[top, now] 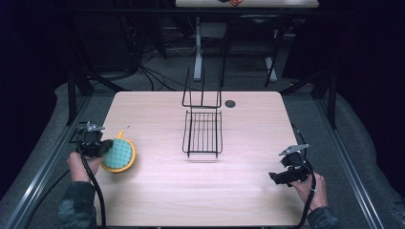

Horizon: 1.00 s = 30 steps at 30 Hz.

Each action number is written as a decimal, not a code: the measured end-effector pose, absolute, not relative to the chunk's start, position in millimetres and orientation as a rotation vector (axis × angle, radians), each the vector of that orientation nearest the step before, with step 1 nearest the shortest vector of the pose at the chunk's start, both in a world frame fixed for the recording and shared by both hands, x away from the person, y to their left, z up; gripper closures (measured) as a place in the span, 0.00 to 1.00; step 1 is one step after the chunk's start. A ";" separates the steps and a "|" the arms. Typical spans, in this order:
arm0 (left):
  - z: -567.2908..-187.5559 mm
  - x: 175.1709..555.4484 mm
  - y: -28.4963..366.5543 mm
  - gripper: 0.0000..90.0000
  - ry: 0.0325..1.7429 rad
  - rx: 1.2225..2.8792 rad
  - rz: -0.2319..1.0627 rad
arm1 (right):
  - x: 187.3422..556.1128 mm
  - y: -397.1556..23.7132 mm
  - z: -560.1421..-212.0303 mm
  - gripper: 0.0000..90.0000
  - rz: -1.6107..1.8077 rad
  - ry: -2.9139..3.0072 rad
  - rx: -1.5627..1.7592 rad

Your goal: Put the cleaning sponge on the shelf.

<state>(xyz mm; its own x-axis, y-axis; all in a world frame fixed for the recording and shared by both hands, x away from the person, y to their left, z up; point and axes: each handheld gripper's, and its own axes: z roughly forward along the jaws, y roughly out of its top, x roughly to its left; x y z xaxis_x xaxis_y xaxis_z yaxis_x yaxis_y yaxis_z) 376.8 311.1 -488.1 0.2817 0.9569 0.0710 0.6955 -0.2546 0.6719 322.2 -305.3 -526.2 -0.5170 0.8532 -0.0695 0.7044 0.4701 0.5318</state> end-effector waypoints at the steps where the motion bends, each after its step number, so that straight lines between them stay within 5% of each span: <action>1: -488.1 376.8 311.1 0.97 1.477 2.033 0.654 | 322.2 -305.3 -526.2 0.15 0.642 2.397 1.319; 30: -463.5 367.3 277.3 0.97 1.336 2.046 0.617 | 323.7 -305.2 -528.2 0.15 0.618 2.412 1.316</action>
<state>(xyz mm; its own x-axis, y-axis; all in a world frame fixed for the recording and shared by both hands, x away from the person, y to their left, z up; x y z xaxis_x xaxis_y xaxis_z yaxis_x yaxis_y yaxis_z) 367.3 277.3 -463.5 0.3820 0.9227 0.0515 0.6377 -0.3035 0.7080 323.7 -305.2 -528.2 -0.5224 0.8494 -0.0743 0.7092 0.4813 0.5151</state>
